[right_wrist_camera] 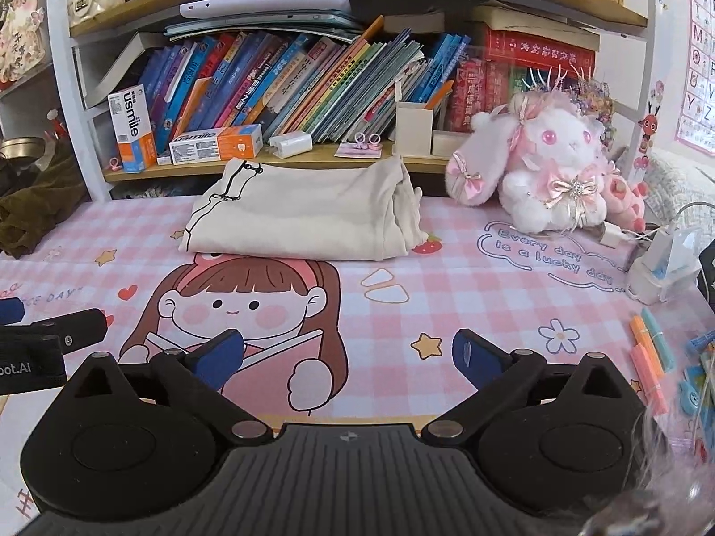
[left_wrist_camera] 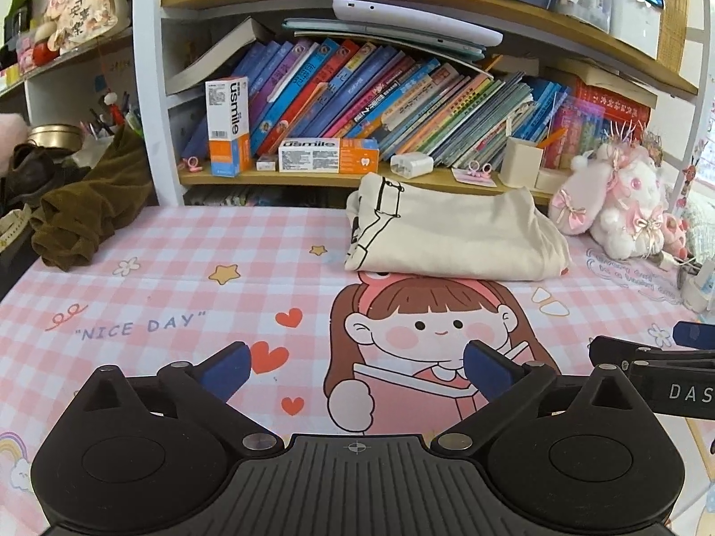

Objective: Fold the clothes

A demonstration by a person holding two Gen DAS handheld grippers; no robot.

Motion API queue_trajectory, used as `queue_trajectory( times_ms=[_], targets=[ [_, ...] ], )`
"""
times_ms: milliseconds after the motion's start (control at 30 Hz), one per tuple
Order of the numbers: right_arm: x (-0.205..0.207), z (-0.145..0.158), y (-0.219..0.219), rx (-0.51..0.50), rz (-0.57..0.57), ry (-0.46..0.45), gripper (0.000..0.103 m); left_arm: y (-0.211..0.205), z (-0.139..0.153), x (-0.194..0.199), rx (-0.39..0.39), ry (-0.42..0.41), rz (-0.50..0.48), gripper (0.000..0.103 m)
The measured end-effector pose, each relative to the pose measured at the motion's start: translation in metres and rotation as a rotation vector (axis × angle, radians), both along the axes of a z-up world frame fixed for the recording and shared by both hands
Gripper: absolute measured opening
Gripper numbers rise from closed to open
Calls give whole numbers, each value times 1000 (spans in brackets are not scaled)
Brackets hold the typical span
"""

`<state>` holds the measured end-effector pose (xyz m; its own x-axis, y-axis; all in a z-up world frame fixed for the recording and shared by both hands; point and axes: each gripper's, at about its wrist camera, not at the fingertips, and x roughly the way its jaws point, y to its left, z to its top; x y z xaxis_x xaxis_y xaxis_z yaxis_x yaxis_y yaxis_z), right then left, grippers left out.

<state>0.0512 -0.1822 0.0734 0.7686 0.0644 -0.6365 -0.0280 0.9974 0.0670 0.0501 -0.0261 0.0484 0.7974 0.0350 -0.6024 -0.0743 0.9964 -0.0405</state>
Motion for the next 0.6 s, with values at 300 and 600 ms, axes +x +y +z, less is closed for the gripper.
queue_trajectory(
  times_ms=[300, 600],
  targets=[
    [-2, 3, 3, -9, 11, -3, 101, 0, 5, -6, -2, -16, 7, 102],
    [-9, 7, 9, -12, 25, -20, 101, 2, 8, -10, -15, -13, 9, 102]
  ],
)
